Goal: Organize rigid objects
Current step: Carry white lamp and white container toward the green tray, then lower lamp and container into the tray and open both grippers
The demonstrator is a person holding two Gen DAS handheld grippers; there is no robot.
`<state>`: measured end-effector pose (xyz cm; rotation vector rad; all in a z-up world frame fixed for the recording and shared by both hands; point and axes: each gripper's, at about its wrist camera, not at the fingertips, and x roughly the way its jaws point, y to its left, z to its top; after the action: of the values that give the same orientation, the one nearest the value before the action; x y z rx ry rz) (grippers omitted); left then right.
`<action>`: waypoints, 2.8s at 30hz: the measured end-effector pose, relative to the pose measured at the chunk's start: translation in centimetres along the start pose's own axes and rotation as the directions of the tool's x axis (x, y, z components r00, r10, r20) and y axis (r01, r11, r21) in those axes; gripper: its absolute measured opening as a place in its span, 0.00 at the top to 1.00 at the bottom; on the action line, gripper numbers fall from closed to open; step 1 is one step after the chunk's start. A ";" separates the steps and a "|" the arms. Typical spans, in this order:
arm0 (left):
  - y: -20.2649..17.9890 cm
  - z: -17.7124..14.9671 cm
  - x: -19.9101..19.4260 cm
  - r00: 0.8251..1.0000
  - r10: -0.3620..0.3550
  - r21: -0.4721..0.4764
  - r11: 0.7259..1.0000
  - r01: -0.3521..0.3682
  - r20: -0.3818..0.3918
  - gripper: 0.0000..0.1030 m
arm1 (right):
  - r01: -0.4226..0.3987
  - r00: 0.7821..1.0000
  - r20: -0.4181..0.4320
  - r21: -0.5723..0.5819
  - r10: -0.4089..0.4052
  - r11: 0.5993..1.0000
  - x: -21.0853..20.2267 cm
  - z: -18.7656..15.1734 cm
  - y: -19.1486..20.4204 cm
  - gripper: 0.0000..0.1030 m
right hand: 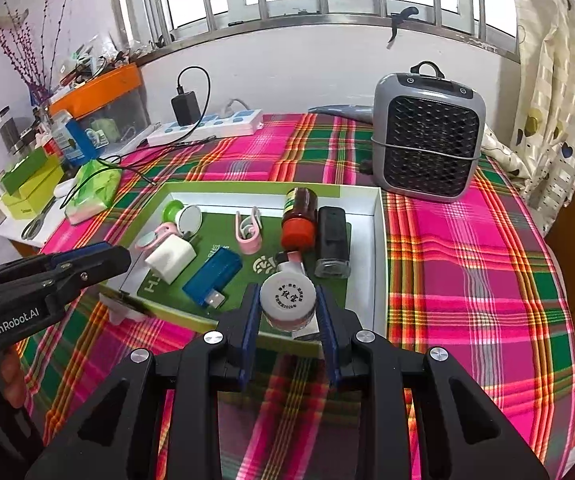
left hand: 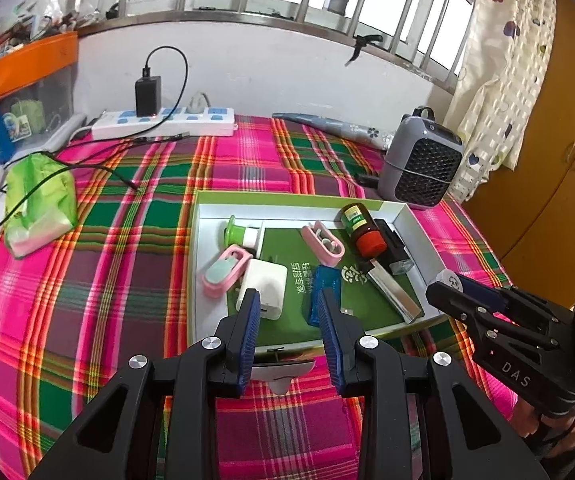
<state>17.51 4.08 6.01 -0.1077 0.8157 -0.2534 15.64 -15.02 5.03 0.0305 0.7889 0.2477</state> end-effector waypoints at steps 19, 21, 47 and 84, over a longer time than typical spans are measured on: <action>2.0 -3.2 -1.7 1.000 0.006 -0.053 0.999 -0.006 -0.012 0.58 | -0.044 0.999 0.013 0.004 0.044 0.999 -0.5 -0.9 0.4 0.72; 1.7 -3.6 -1.5 1.000 -0.002 -0.055 0.999 0.001 -0.014 0.57 | -0.049 0.999 0.010 0.002 0.049 0.999 -0.5 -1.1 0.5 0.71; 0.0 -3.9 1.8 0.993 0.100 -0.107 0.989 -0.106 -0.061 0.56 | -0.090 0.996 0.000 0.010 0.090 0.996 -0.1 -1.8 0.4 0.72; 0.1 -0.8 -0.7 0.998 0.057 -0.062 0.997 -0.055 0.019 0.58 | -0.044 0.999 0.025 0.006 0.044 0.999 -0.6 -0.1 -0.6 0.71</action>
<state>16.53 4.36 5.93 -0.1449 0.8045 -0.1741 15.28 -15.74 5.28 0.0569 0.7653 0.2857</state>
